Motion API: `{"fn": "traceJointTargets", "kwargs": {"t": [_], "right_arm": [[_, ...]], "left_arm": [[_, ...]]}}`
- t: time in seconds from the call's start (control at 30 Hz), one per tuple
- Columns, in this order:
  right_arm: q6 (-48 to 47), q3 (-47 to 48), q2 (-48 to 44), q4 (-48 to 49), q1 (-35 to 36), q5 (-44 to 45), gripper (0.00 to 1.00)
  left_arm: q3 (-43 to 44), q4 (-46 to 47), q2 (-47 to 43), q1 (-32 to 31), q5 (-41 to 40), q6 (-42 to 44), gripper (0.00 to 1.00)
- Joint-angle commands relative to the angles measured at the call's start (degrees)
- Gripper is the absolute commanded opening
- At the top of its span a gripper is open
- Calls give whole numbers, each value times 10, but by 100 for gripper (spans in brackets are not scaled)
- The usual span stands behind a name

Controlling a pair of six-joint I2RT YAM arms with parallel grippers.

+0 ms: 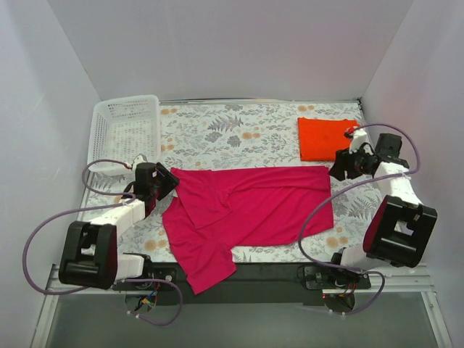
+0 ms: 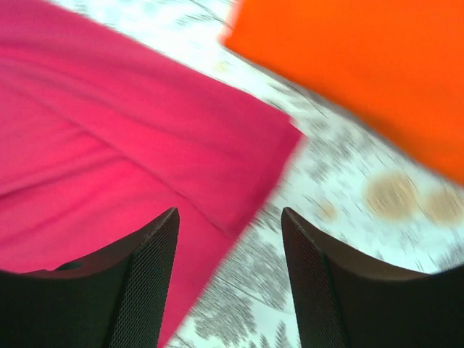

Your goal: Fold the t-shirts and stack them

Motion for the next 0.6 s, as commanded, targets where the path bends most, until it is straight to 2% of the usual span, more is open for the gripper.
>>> {"fn": "traceJointTargets", "kwargs": {"t": [0.0, 0.13, 0.3, 0.57], "right_arm": [[54, 11, 52, 37, -63, -21, 56], [91, 46, 130, 48, -78, -32, 59], [129, 104, 223, 55, -78, -49, 60], [136, 112, 269, 53, -37, -65, 59]], "left_arm": [[36, 48, 33, 5, 19, 3, 50], [50, 55, 54, 9, 17, 7, 50], [41, 48, 33, 11, 0, 17, 50], [31, 42, 0, 19, -18, 25, 52]]}}
